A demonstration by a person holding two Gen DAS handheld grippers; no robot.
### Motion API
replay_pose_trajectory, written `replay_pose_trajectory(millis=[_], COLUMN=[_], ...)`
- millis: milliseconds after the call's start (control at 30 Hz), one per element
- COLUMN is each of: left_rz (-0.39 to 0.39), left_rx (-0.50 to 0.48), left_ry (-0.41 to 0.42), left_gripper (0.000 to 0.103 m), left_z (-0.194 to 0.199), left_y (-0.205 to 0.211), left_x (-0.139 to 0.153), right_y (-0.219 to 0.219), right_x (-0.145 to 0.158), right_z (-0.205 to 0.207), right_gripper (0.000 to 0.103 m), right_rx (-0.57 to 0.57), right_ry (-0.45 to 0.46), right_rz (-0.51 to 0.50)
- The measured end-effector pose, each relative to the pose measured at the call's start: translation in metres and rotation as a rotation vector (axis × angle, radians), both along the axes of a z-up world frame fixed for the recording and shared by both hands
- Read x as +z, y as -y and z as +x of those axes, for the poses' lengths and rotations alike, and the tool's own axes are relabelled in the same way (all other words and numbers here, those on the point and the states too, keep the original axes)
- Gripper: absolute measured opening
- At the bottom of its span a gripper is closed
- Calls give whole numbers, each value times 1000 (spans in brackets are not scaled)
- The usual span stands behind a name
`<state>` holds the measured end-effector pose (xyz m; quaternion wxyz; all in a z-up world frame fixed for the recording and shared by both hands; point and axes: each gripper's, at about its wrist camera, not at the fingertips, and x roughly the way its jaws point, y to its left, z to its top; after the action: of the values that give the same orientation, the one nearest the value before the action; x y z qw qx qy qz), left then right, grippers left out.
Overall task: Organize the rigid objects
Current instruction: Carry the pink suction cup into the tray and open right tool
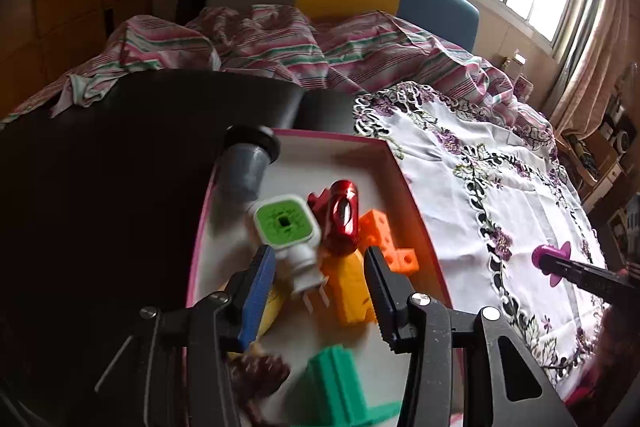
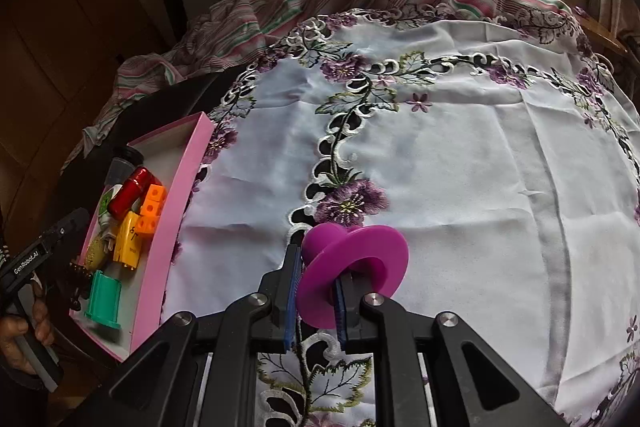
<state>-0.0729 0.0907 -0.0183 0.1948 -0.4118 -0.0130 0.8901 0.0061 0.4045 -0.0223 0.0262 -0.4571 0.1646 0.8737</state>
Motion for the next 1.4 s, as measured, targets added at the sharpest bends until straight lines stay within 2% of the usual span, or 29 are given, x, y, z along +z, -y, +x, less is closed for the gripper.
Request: replay_pose_trajectory(millis=[167, 433, 567, 700, 767, 933, 1000, 1033, 1267, 1400], left_rz=[-29, -21, -12, -9, -9, -25, -28, -32, -54, -64], left_rx=[30, 102, 124, 132, 133, 144, 148, 152, 175, 186], left_ry=[-12, -7, -17, -25, -26, -39, -38, -41, -53, -59], left_gripper=[51, 57, 62, 63, 63, 68, 70, 72, 83, 88], left_z=[21, 34, 40, 42, 43, 45, 45, 45, 48, 50], left_y=[18, 48, 60, 66, 68, 67, 66, 65, 66, 67], left_x=[0, -1, 0, 0, 0, -2, -2, -2, -1, 1], right_y=[27, 125, 161, 181, 188, 194, 191, 189, 180, 178], right_x=[10, 34, 22, -1, -13, -22, -20, -20, -14, -8], right_z=[-1, -20, -36, -48, -49, -38, -34, -32, -18, -10], right_gripper=[14, 14, 14, 16, 22, 23, 24, 29, 31, 32], right_rx=[81, 296, 331, 327, 326, 346, 340, 335, 299, 265], right_ry=[-38, -126, -117, -66, -30, 5, 3, 3, -14, -35], right_rz=[-29, -49, -60, -73, -75, -77, -82, -86, -125, -105])
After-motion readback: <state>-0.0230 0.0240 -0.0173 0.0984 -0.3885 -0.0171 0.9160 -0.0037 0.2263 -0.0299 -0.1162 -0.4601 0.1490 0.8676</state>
